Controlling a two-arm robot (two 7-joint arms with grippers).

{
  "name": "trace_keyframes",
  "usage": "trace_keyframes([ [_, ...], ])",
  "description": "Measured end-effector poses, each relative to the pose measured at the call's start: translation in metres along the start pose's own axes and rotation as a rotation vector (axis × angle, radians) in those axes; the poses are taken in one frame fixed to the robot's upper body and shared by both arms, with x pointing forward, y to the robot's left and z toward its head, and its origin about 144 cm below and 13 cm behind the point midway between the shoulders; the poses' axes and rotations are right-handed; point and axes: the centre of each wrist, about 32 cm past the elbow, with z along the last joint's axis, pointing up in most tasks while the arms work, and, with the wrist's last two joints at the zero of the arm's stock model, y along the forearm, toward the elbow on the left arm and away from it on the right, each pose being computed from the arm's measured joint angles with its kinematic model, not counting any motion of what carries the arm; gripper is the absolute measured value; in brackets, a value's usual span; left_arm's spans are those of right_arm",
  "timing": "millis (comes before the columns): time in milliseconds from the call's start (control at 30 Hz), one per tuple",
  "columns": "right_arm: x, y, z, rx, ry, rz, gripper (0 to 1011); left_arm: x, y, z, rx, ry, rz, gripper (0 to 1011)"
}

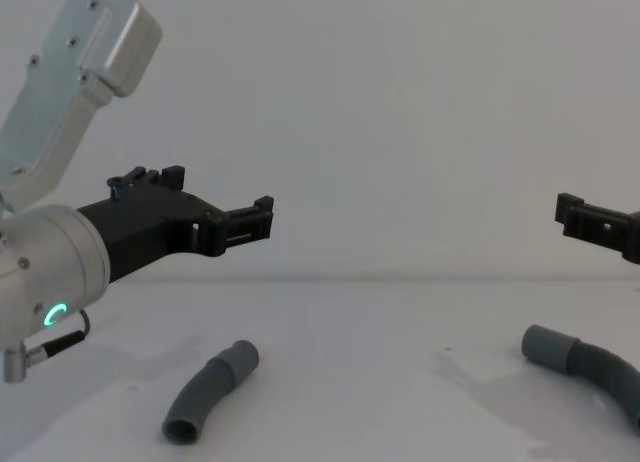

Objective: Use both hands to pick up one end of the pipe from the table, align the ends, and insert them.

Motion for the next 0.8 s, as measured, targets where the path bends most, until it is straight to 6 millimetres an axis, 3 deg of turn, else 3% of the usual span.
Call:
trace_keyframes([
  [400,0.0,0.0,0.0,0.0,0.0,0.0,1002,-0.001,0.002,0.001,0.013,0.001,-0.002,1001],
  [800,0.0,0.0,0.0,0.0,0.0,0.0,1002,-0.004,0.019,0.005,0.104,0.047,0.004,1001],
])
